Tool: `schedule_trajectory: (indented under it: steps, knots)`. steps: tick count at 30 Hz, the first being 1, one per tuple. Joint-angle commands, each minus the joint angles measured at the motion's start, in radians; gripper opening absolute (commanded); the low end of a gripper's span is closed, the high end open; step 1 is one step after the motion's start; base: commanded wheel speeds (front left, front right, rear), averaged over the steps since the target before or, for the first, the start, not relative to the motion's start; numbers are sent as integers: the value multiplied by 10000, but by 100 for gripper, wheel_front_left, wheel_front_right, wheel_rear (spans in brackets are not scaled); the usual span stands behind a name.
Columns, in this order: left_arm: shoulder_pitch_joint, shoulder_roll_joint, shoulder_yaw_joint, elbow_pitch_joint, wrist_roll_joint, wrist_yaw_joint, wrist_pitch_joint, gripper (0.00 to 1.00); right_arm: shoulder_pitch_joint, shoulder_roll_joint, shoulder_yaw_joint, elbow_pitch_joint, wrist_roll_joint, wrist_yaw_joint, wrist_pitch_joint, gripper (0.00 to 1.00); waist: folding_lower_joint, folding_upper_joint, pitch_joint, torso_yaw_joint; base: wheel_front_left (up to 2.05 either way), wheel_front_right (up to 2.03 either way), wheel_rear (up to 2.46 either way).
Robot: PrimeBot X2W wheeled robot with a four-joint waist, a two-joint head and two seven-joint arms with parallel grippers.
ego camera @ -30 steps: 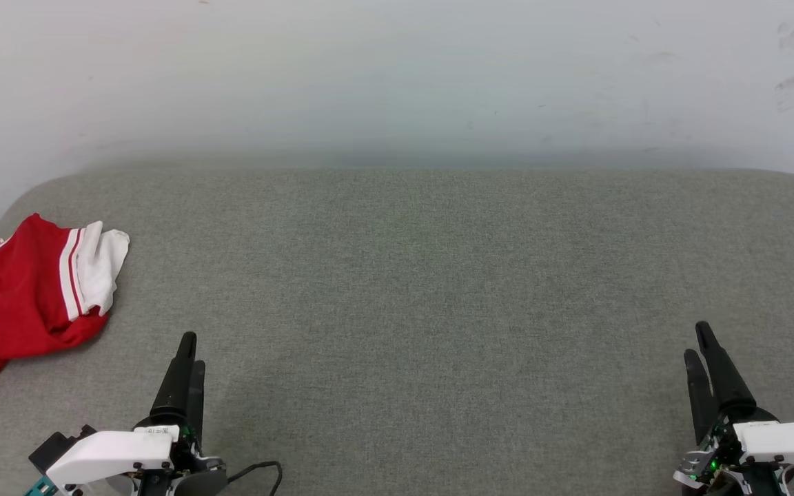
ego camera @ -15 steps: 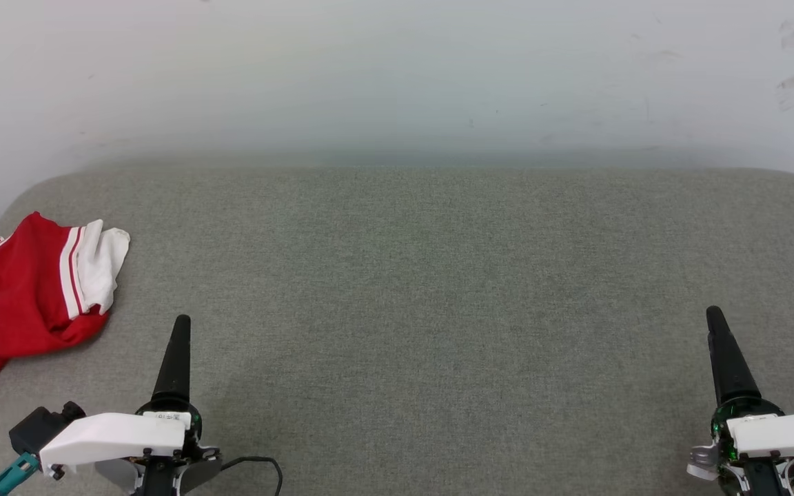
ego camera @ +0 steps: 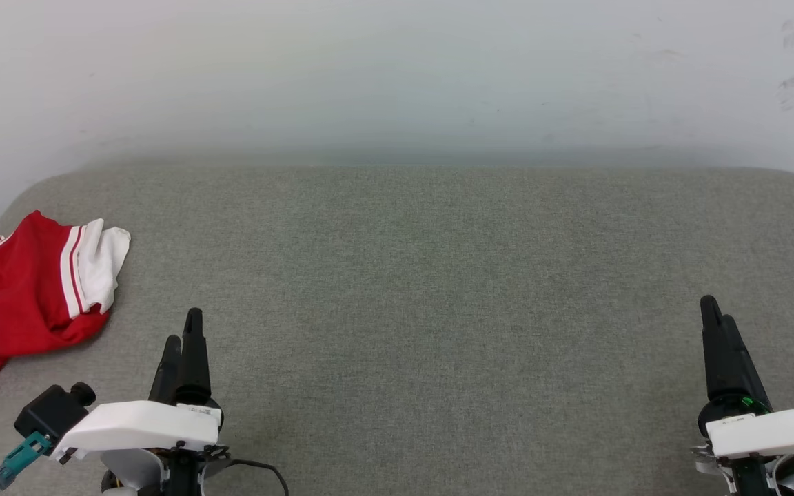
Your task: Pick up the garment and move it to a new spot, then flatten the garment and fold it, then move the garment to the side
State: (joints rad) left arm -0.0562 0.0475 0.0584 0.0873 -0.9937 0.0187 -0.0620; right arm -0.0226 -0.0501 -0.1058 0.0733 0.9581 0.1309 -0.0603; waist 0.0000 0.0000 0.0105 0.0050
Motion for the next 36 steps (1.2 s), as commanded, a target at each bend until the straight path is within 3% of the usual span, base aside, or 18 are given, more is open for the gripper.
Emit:
schedule_trajectory:
  steps: [1, 20, 36]
  knots:
    - [-39, 22, -83, -245, 417, 82, -100, 100, -59, -8, 47, -256, -436, -1, -109, 100, 0, 0, -1, 7, 0, 0, 0]
    - [129, 59, -741, -534, 4242, 909, -685, 100, 259, -6, 471, -897, -4166, -2, -690, 100, 0, 0, 6, 59, 0, 0, 0]
    - [206, 318, -1383, -626, 6098, 1533, -1105, 100, 428, -5, 556, -1123, -6109, -2, -1117, 100, 0, 0, 26, 72, 0, 0, 0]
